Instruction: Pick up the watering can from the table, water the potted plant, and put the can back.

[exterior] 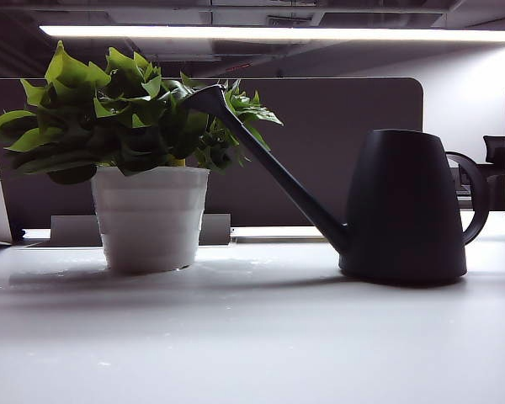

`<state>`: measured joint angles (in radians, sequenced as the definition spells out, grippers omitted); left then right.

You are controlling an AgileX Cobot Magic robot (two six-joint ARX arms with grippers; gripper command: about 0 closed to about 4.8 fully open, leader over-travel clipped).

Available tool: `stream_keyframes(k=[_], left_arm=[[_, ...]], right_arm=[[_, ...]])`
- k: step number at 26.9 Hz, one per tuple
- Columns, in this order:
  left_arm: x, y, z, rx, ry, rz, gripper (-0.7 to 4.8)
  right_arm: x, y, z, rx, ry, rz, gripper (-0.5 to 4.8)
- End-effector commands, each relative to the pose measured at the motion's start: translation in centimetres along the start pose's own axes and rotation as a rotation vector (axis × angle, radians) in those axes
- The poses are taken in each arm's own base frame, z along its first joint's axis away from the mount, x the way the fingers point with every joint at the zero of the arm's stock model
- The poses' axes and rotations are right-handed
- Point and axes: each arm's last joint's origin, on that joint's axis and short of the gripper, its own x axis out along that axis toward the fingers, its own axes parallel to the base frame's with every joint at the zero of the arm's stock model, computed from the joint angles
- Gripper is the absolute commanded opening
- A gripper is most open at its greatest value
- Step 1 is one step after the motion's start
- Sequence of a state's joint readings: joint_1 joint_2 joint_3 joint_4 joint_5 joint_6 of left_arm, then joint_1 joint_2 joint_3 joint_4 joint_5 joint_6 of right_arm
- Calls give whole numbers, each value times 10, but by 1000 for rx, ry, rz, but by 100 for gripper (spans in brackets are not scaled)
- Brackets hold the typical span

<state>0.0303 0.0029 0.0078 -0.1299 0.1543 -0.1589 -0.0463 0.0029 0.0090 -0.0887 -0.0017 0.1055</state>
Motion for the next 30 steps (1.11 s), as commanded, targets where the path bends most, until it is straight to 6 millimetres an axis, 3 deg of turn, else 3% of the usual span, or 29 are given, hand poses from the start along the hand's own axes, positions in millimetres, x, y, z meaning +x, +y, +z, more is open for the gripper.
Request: stream_keyframes(k=[1, 14, 16, 17, 18, 19, 20, 21, 23, 24, 27, 30], left_arm=[[0, 0, 1, -5, -14, 16, -5], [-1, 0, 8, -7, -82, 48, -6], [-2, -1, 14, -6, -105, 29, 1], [-4, -2, 20, -13, -127, 24, 61], [-6, -4, 25, -25, -148, 19, 138], [-8, -5, 32, -30, -166, 5, 146], [-12, -7, 40, -36, -190, -8, 128], [-14, -9, 47, -31, -209, -23, 49], [-20, -12, 59, -25, -248, -40, -8], [-23, -14, 64, -25, -261, -51, -6], [-27, -18, 78, -59, -281, -110, -6], [-23, -25, 102, -55, -301, -216, -6]], right_arm=[[0, 0, 1, 2, -17, -2, -5], [-1, 1, 8, -1, -77, 15, -1], [-3, 3, 18, -1, -113, 22, 84], [-6, 3, 26, -1, -119, 21, 195], [-9, 4, 32, 7, -121, 22, 260], [-12, 5, 40, 19, -123, 23, 261], [-17, 6, 49, 25, -130, 27, 225], [-20, 7, 57, 20, -144, 45, 170], [-27, 10, 76, -25, -194, 88, -19], [-30, 11, 84, -51, -222, 91, 0], [-32, 14, 111, -78, -260, 85, -6], [-15, 19, 146, -226, -240, 118, -6]])
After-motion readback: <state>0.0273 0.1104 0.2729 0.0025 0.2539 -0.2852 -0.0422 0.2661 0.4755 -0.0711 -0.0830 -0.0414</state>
